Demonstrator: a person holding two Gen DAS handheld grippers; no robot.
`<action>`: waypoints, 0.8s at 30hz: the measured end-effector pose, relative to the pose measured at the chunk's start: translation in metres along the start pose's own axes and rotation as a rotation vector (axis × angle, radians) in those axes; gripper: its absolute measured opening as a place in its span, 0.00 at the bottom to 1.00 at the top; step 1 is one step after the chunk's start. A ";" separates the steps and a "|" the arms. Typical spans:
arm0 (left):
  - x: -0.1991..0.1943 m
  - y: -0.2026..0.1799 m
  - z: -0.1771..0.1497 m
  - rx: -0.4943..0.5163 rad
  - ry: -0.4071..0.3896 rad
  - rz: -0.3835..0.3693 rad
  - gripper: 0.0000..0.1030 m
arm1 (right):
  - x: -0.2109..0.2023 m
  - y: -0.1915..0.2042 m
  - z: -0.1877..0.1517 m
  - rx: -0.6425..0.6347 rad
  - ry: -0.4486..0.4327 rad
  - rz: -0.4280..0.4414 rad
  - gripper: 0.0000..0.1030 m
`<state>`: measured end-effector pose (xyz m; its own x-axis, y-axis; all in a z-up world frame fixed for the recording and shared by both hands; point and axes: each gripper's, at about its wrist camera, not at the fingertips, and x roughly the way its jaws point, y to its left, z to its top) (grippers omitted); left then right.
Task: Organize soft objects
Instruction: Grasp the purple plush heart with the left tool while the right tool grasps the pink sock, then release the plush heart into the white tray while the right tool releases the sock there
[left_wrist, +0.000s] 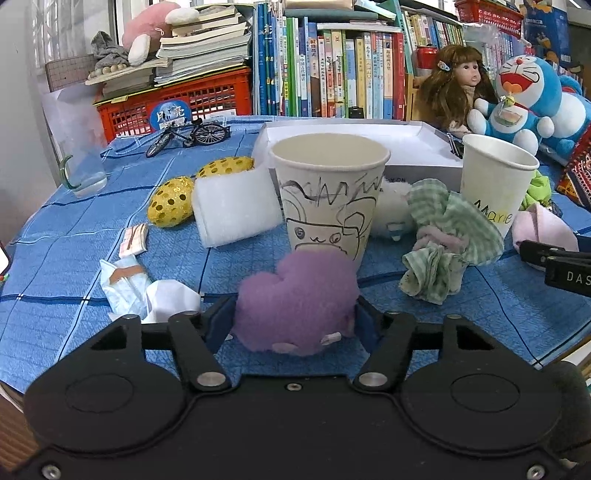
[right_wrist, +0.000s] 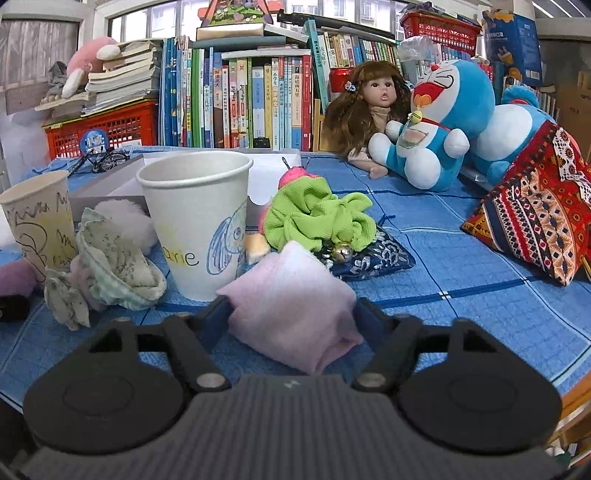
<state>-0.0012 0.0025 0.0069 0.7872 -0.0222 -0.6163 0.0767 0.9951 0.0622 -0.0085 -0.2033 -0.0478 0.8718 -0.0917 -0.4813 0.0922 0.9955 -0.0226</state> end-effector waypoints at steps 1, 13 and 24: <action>-0.002 0.000 0.000 0.006 -0.005 0.001 0.56 | -0.002 0.001 0.000 -0.005 -0.006 -0.006 0.58; -0.027 -0.001 0.004 0.015 -0.050 -0.056 0.54 | -0.028 0.003 0.010 0.017 -0.034 0.052 0.39; -0.073 0.005 0.031 0.036 -0.136 -0.176 0.54 | -0.064 -0.004 0.039 0.053 -0.126 0.108 0.34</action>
<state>-0.0396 0.0065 0.0762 0.8348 -0.2106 -0.5086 0.2403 0.9707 -0.0074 -0.0457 -0.2022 0.0168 0.9309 0.0101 -0.3651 0.0170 0.9973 0.0709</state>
